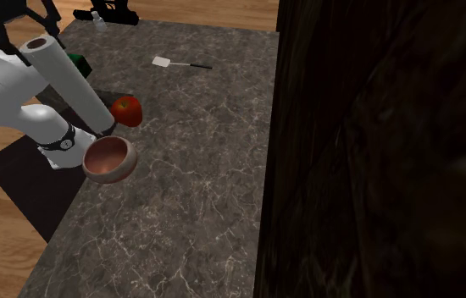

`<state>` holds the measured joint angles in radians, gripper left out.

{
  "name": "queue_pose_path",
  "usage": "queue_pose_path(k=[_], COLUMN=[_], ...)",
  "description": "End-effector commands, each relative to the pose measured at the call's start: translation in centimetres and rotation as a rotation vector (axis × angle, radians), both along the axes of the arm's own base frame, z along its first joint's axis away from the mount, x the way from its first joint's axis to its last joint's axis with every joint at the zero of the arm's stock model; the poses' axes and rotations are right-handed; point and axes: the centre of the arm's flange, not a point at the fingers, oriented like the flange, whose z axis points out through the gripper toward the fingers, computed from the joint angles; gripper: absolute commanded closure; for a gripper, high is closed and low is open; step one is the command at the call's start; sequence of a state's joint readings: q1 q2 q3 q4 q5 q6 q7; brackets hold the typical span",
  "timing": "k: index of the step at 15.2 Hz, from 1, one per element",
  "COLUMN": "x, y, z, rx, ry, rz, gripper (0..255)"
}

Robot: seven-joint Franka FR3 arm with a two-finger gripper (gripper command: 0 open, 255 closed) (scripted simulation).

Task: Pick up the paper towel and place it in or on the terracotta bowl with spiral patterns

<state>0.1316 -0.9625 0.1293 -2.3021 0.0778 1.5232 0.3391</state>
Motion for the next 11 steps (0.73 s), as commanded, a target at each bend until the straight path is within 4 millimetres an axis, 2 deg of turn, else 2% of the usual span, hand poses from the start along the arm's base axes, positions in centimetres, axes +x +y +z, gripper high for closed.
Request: queue_pose_path(k=[1, 3, 11], x=[-1.9, -3.9, -3.9], y=[-2.2, -4.6, -4.6], z=[0.3, 0.9, -3.3], rx=[0.001, 0.001, 0.001], ry=[0.001, 0.001, 0.001], rz=[0.001, 0.001, 0.001], gripper=[255, 255, 255])
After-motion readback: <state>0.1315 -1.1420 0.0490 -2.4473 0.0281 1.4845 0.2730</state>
